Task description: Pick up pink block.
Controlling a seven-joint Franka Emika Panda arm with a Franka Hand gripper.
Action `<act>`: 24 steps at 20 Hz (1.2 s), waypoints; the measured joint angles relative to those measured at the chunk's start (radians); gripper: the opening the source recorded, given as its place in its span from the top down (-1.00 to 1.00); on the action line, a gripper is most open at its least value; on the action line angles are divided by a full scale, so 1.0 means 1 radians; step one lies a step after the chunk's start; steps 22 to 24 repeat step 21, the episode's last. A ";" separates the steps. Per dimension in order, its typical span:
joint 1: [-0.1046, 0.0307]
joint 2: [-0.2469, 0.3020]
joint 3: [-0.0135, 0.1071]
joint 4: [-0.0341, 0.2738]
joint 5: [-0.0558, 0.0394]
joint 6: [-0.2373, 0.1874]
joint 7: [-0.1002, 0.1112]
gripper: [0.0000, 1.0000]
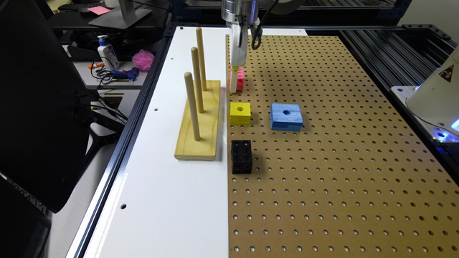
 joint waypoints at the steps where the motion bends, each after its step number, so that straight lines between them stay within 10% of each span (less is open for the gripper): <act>1: 0.000 -0.015 0.000 0.000 0.0000 -0.016 0.000 1.00; 24: 0.000 -0.241 0.003 -0.003 0.0007 -0.235 0.000 1.00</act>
